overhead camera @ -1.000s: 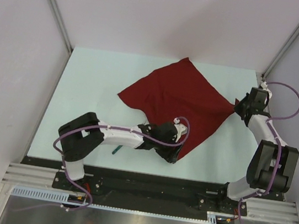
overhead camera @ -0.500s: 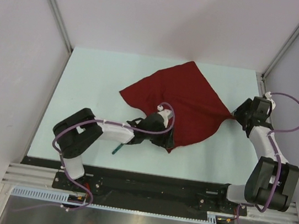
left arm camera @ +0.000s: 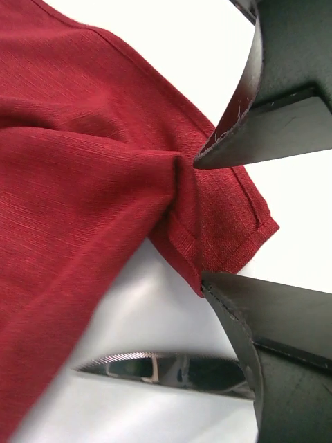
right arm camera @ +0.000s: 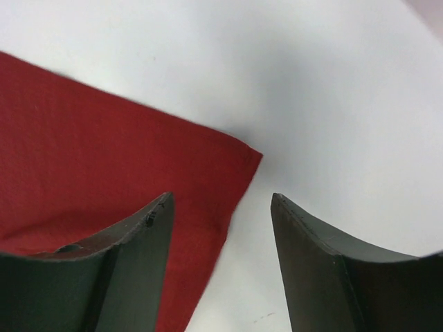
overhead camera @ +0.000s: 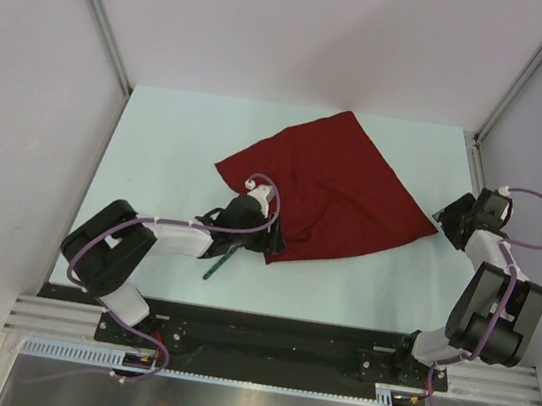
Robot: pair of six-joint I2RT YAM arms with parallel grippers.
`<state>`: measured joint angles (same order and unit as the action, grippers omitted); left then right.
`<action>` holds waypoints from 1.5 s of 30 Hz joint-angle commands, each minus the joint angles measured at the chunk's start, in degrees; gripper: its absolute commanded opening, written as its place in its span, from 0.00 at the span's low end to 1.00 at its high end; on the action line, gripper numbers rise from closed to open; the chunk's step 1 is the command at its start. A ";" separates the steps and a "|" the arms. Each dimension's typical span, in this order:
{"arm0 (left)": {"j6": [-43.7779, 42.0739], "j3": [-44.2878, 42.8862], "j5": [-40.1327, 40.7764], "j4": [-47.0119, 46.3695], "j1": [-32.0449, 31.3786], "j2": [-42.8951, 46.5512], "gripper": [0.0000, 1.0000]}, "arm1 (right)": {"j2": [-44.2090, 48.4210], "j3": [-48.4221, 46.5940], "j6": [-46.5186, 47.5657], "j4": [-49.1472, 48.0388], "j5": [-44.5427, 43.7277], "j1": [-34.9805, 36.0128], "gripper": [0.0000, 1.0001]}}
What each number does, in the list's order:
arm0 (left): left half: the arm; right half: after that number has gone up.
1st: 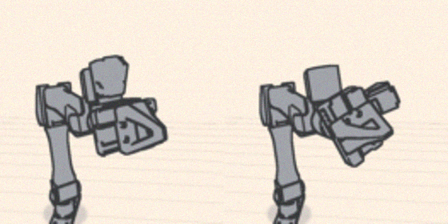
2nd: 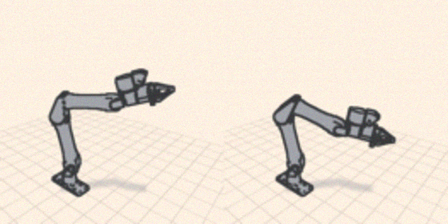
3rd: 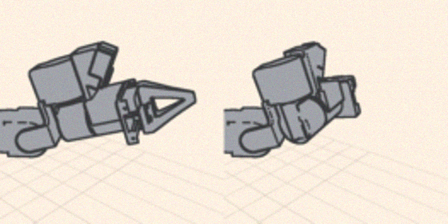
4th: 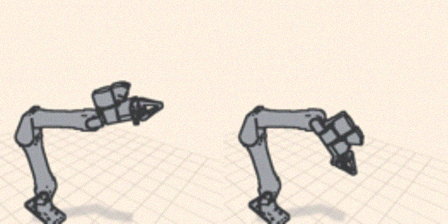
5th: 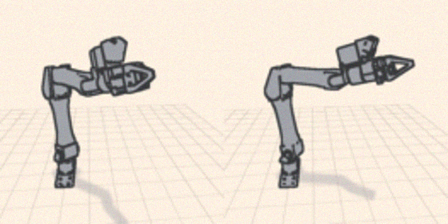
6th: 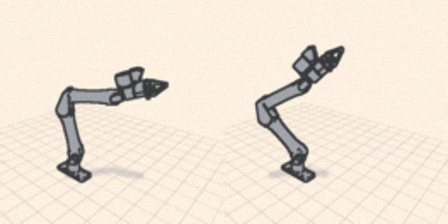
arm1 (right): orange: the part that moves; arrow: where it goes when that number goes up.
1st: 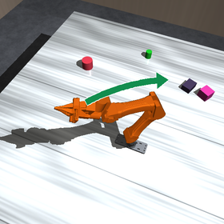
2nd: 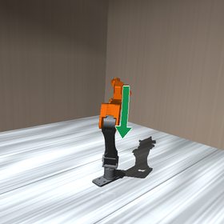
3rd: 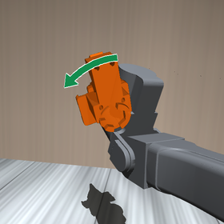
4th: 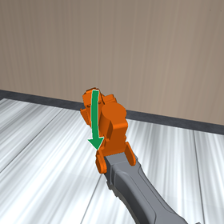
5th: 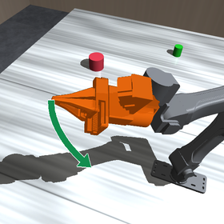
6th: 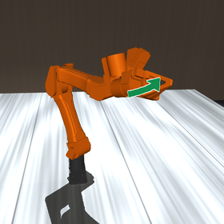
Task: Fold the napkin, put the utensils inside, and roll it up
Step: Flatten the napkin out
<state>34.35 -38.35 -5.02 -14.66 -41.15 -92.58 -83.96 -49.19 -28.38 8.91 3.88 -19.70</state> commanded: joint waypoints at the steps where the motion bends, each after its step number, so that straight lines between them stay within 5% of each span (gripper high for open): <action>1: -4.55 2.05 2.98 10.15 -1.04 5.64 0.67 | -0.68 2.51 -1.50 -1.00 1.84 -0.24 0.58; 9: -4.73 0.99 7.47 20.71 -3.68 17.15 0.68 | -0.06 10.08 -2.12 -5.39 4.03 -4.03 0.50; 19: -4.11 4.86 5.63 19.58 -3.68 19.98 0.68 | -8.31 6.92 -3.17 -13.39 10.79 -4.99 0.44; 24: -3.59 5.65 4.06 19.93 -4.64 19.28 0.67 | -12.97 5.16 -3.96 -15.67 11.67 -5.43 0.41; 31: -6.39 4.95 8.95 20.54 -9.30 16.29 0.58 | -17.37 4.62 -4.75 -17.52 13.52 -6.22 0.13; 45: -7.28 -3.66 19.51 23.17 -13.96 2.23 0.57 | -16.23 4.72 -4.40 -17.34 15.63 -7.19 0.08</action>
<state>27.79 -39.68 9.65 4.89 -54.22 -86.76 -99.66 -44.73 -33.45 -10.15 19.46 -26.37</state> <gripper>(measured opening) 0.564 0.096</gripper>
